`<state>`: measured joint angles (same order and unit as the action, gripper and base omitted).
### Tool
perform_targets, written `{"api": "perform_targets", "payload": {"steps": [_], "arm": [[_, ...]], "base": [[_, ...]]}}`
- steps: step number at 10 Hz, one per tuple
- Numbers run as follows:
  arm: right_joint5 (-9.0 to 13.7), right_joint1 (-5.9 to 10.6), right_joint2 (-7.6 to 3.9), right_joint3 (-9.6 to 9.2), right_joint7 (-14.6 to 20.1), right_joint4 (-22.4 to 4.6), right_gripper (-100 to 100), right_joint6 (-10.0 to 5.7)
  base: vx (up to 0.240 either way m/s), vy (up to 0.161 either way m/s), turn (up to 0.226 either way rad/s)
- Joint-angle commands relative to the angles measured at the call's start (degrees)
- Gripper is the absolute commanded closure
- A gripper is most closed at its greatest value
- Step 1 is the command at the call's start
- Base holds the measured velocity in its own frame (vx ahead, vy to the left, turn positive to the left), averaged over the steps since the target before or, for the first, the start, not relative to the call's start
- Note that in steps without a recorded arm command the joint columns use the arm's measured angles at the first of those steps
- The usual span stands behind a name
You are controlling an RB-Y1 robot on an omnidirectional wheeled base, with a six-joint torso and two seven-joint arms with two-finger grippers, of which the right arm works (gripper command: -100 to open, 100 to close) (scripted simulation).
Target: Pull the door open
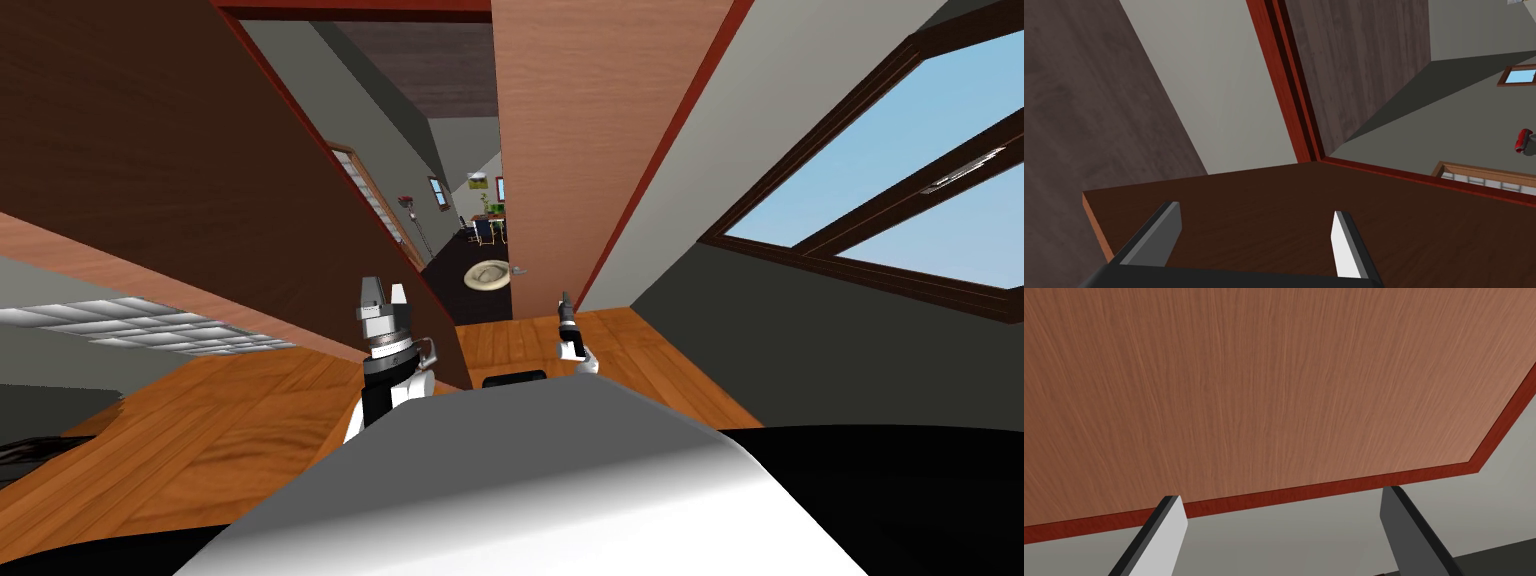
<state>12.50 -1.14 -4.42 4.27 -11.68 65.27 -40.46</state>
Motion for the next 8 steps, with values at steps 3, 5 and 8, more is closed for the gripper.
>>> {"api": "perform_targets", "payload": {"steps": [3,5,8], "arm": [[0.54,2.50,0.36,0.27,-0.28,-5.75,-100,-1.63],[0.70,3.18,0.52,0.35,-0.36,-7.31,-100,-2.03],[1.18,5.20,1.01,0.58,-0.62,-11.79,-100,-3.23]], "base": [[0.075,-0.005,0.048],[0.084,-0.007,0.035],[0.074,-0.008,0.050]]}}
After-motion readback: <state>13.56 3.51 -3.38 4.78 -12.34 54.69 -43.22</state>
